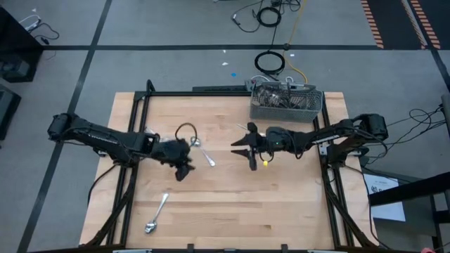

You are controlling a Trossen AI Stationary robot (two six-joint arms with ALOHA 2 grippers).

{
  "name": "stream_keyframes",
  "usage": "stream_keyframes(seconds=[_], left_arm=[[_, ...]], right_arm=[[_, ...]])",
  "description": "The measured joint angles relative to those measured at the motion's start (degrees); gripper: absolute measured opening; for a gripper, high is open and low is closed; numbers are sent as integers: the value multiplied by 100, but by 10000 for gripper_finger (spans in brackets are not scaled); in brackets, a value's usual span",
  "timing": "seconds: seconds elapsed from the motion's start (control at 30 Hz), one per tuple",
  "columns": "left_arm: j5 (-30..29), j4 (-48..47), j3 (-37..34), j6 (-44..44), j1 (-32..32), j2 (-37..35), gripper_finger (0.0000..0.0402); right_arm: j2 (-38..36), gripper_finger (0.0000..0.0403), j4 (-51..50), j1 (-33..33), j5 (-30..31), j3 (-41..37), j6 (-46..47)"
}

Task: Sort silverware
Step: Put the silver spoon into the gray utensil holder

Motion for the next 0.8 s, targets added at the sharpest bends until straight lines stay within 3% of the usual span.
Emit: stream_keyframes(seconds=[0.17, 0.4, 0.5, 0.67, 0.8], left_arm=[[474, -1048, 11, -2410, -947, 69, 205], [322, -1752, -5, -5273, -2839, 321, 205], [321, -1415, -9, -6225, -3522, 637, 205], [317, -9, 3, -7298, -4269, 1532, 205], [312, -222, 286, -7805, -4524, 2248, 205]], right_arm=[[2, 114, -64, 81, 23, 3, 212], [2, 114, -67, 70, 384, 4, 231], [2, 114, -102, 56, 455, 4, 194], [2, 114, -227, -15, 453, 7, 37], [2, 114, -400, -94, 462, 7, 47]])
